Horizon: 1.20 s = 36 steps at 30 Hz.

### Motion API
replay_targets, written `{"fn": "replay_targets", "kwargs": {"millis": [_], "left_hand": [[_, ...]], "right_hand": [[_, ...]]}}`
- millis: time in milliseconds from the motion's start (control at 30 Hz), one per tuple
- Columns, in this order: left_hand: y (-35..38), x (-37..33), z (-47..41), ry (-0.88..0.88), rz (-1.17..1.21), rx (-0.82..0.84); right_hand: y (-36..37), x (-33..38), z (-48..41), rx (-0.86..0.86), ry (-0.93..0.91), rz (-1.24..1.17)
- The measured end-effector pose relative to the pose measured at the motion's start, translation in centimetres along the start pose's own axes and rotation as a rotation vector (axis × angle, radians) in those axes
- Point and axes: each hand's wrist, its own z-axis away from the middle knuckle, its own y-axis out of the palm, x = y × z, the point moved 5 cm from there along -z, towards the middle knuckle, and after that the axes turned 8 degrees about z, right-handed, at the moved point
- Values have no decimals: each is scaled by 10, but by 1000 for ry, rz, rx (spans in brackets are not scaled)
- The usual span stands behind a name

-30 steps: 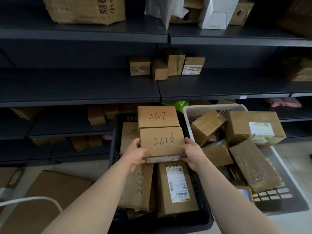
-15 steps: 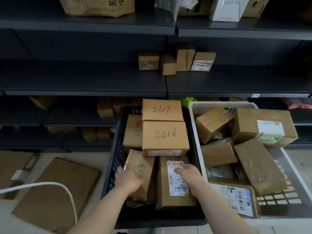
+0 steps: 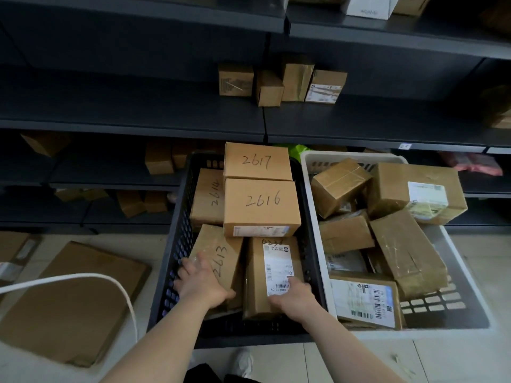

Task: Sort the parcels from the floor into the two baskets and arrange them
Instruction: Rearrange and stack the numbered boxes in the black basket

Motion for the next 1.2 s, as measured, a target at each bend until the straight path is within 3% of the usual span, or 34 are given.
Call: {"fn": "replay_targets", "kwargs": {"millis": [200, 367, 600, 900, 1033, 1200], "left_hand": [[1, 3, 5, 15, -2, -20], [-5, -28, 24, 250, -72, -172], [21, -52, 28, 251, -170, 10], [9, -36, 6, 266, -173, 76], [12, -42, 12, 343, -175, 108], [14, -46, 19, 214, 92, 161]], "right_hand": [[2, 2, 2, 32, 10, 91], [2, 5, 0, 35, -5, 138], [5, 1, -3, 40, -15, 23], [-1, -4, 2, 33, -92, -219], [-9, -8, 2, 42, 19, -362], [-6, -7, 0, 75, 80, -434]]}}
